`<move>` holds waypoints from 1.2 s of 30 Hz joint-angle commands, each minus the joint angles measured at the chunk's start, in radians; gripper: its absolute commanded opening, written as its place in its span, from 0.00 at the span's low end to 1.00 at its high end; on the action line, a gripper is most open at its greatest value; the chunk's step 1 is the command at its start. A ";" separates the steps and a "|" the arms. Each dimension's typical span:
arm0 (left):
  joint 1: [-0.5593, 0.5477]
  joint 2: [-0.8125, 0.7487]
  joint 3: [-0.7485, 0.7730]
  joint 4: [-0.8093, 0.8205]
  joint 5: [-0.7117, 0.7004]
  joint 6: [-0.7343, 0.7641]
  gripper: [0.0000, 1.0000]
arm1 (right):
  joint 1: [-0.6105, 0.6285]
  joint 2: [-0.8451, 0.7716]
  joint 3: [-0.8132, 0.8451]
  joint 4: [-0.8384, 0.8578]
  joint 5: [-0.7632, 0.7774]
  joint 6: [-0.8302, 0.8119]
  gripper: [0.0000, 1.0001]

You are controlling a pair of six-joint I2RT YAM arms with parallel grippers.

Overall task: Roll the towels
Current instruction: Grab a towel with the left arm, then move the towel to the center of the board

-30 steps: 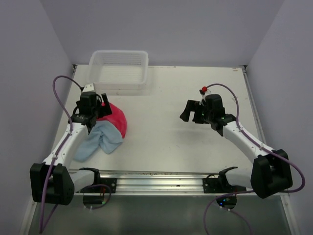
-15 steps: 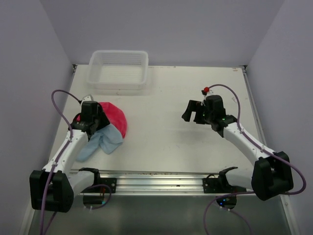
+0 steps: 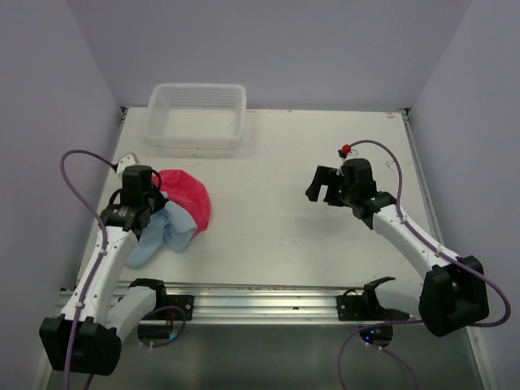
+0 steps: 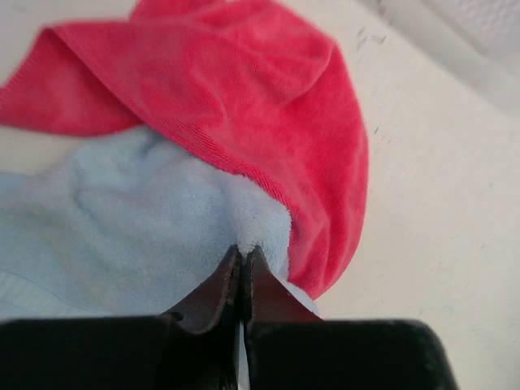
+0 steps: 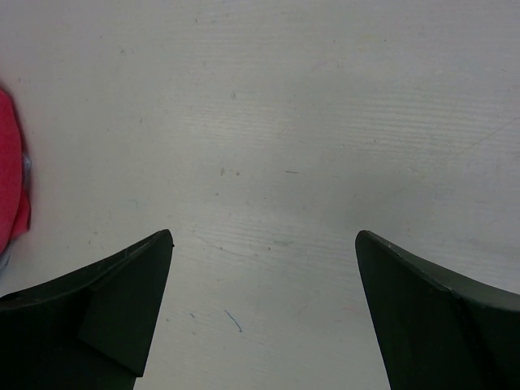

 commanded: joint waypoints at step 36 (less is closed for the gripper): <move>0.006 0.039 0.828 0.399 -0.116 0.162 0.00 | -0.027 0.004 0.115 -0.092 0.055 0.026 0.99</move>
